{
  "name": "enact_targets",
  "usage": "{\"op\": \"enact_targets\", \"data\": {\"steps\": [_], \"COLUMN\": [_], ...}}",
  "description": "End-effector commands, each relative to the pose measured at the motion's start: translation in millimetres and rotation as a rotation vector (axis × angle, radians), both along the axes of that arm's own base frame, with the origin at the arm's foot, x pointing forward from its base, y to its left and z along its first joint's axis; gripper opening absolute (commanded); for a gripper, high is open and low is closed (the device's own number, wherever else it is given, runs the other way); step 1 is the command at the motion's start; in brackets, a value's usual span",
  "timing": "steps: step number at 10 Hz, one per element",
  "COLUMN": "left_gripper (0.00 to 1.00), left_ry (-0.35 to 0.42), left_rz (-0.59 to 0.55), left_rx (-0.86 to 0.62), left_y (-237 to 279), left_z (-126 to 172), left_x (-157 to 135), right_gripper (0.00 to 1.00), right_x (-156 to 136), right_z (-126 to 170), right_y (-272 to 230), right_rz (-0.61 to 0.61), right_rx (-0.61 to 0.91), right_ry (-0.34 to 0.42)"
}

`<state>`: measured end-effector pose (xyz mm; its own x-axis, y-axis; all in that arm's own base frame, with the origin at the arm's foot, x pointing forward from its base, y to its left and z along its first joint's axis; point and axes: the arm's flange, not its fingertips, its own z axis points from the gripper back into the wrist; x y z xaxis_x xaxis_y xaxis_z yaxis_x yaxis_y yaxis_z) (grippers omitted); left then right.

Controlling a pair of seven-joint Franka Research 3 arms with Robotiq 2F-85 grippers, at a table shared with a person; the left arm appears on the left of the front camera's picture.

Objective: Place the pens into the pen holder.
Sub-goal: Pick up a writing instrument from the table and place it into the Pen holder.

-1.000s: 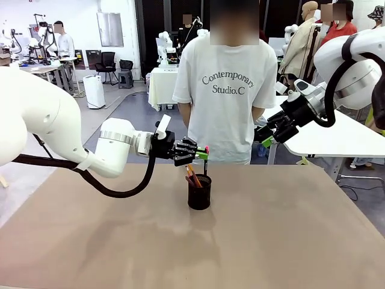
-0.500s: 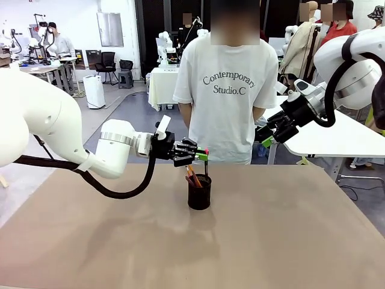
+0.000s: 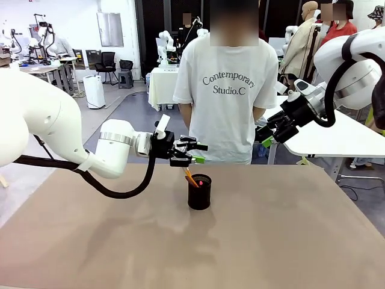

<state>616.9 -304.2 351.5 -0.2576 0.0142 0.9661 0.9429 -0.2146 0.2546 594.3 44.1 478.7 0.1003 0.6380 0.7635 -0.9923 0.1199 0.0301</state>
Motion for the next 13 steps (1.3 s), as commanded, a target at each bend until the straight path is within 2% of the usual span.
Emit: {"op": "enact_targets", "data": {"steps": [1, 7, 8, 13], "left_gripper": [1.0, 1.0, 1.0, 1.0], "left_ry": [0.009, 0.022, 0.003, 0.003], "left_rz": [-0.014, 0.044, 0.01, 0.01], "left_rx": [-0.017, 0.026, 0.008, 0.008], "left_y": [2, 8, 1, 1], "left_z": [10, 37, 29, 29], "left_x": [-3, -30, -12, -12], "right_gripper": [1.0, 1.0, 1.0, 1.0], "right_x": [-2, -2, -2, -2], "right_z": [1, 1, 1, 1], "right_y": [2, 2, 2, 2], "right_rz": [-0.004, -0.004, -0.004, -0.004], "right_rx": [-0.012, -0.012, -0.012, -0.012], "right_ry": [-0.009, -0.009, -0.009, -0.009]}}
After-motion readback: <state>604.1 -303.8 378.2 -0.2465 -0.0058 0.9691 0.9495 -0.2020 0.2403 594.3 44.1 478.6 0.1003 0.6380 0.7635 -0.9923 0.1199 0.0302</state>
